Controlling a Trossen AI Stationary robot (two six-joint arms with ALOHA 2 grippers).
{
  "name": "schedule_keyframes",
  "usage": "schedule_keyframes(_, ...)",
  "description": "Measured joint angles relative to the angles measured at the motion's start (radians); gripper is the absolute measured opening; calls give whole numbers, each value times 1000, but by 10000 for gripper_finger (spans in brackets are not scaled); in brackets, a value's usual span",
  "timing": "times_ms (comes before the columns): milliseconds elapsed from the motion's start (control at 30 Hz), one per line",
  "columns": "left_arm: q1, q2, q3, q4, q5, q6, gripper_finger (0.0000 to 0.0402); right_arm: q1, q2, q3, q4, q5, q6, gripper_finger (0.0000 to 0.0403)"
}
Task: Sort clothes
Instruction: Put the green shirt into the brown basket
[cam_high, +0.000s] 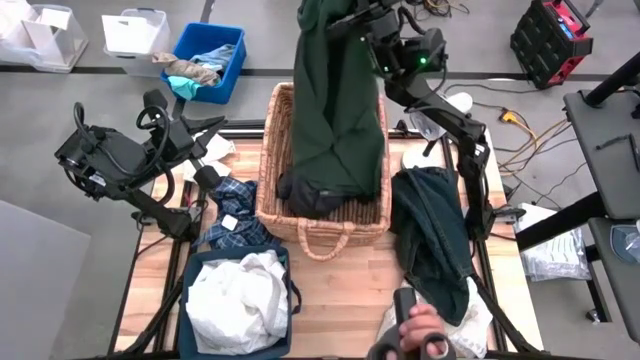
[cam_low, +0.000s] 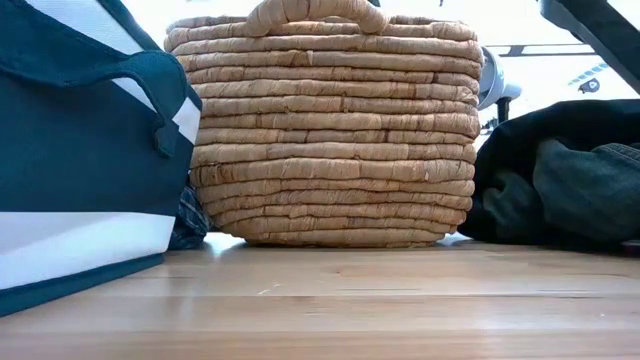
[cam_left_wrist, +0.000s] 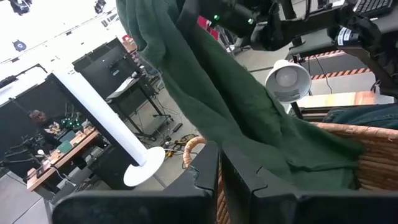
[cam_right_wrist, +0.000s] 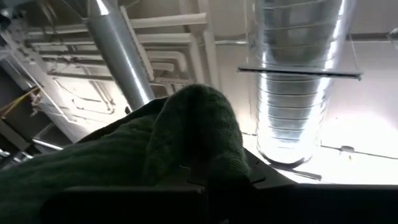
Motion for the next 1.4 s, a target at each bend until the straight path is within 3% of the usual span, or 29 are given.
schedule_keyframes(200, 0, 0, 0, 0, 0, 0, 0, -54, 10, 0, -3, -29, 15, 13)
schedule_keyframes(400, 0, 0, 0, 0, 0, -1, 0, -62, 12, 0, -85, -26, 278, 13)
schedule_keyframes(600, 0, 0, 0, -8, 0, -10, 0, -60, 14, 0, -365, -28, 426, 13)
schedule_keyframes(933, 0, 0, 0, -24, 0, -30, 0, -59, 11, 0, -769, -40, 473, 13)
schedule_keyframes(1100, 0, 0, -1, -28, 0, -35, 0, -49, 3, -1, -922, -117, 575, 13)
schedule_keyframes(1400, 0, 0, -1, -32, 0, -54, 0, -36, -6, -1, -1197, -124, 820, 13)
